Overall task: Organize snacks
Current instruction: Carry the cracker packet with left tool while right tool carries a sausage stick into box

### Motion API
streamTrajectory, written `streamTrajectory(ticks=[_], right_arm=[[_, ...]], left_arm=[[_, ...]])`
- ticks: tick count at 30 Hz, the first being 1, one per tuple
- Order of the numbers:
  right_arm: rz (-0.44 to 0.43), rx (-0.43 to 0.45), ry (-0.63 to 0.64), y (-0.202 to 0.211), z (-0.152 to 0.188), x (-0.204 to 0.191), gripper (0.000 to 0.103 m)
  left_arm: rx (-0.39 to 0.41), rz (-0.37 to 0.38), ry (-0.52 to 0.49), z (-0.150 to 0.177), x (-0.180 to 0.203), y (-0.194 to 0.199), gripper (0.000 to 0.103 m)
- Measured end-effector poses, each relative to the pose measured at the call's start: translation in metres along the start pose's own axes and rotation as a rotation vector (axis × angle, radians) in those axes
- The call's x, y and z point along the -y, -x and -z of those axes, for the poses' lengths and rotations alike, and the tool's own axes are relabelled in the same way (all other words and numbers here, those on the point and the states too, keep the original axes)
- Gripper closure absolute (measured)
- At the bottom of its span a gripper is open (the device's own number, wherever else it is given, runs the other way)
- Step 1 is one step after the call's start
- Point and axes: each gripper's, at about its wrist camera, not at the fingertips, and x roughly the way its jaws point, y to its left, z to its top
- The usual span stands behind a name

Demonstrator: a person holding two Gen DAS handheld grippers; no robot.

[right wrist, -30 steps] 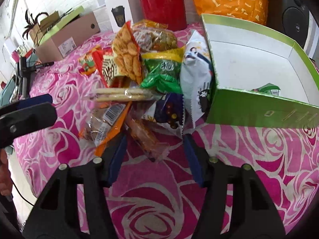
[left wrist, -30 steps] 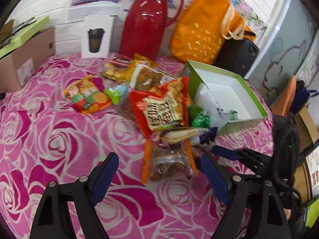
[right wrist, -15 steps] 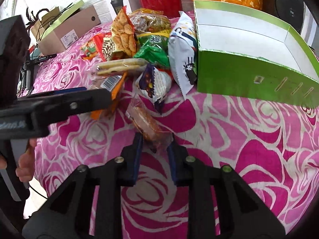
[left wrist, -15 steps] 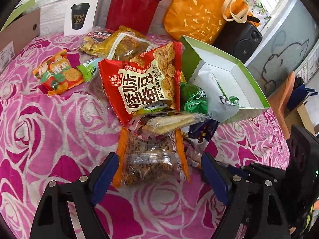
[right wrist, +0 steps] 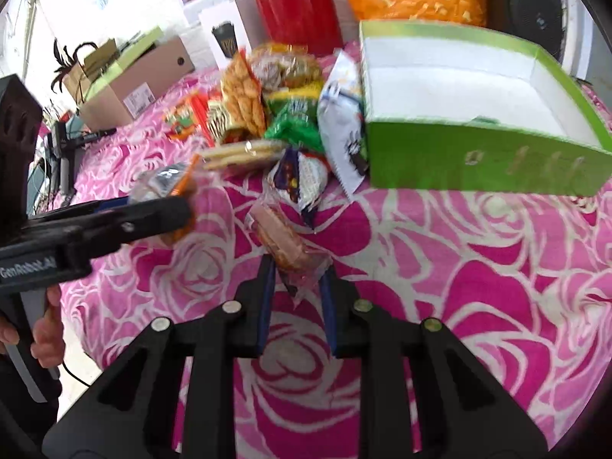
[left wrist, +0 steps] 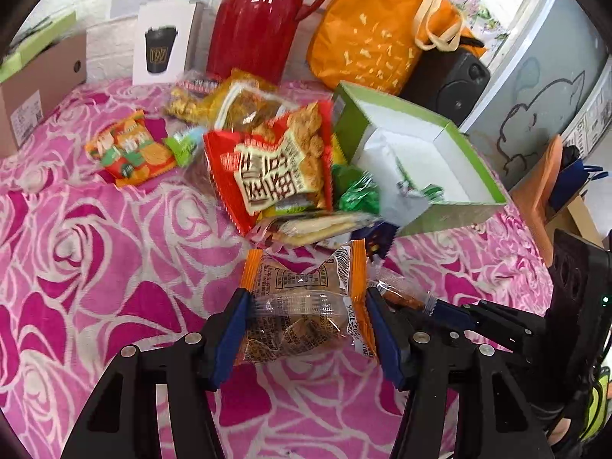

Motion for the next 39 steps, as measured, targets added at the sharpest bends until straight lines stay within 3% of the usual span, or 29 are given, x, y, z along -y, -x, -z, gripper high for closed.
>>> streamTrajectory(ticks=[7, 12, 21, 32, 39], right_arm=[[0.051, 0.146, -0.053, 0.052, -0.013, 0.021, 0.078], [0.125, 0.179, -0.134, 0.059, -0.027, 0.049, 0.078], [0.244, 0.234, -0.181, 0.056, -0.057, 0.090, 0.078], [0.284, 0.190, -0.214, 0.019, -0.076, 0.132, 0.078], [0.299, 0.176, -0.207, 0.004, -0.082, 0.148, 0.078]], left_arm=[[0.118, 0.045, -0.044, -0.020, 0.027, 0.051, 0.042], [0.150, 0.088, -0.086, -0.043, 0.054, 0.052, 0.042], [0.135, 0.068, -0.161, -0.089, 0.093, 0.013, 0.042], [0.043, 0.053, -0.178, -0.120, 0.111, -0.063, 0.041], [0.015, 0.058, -0.186, -0.126, 0.112, -0.090, 0.041]])
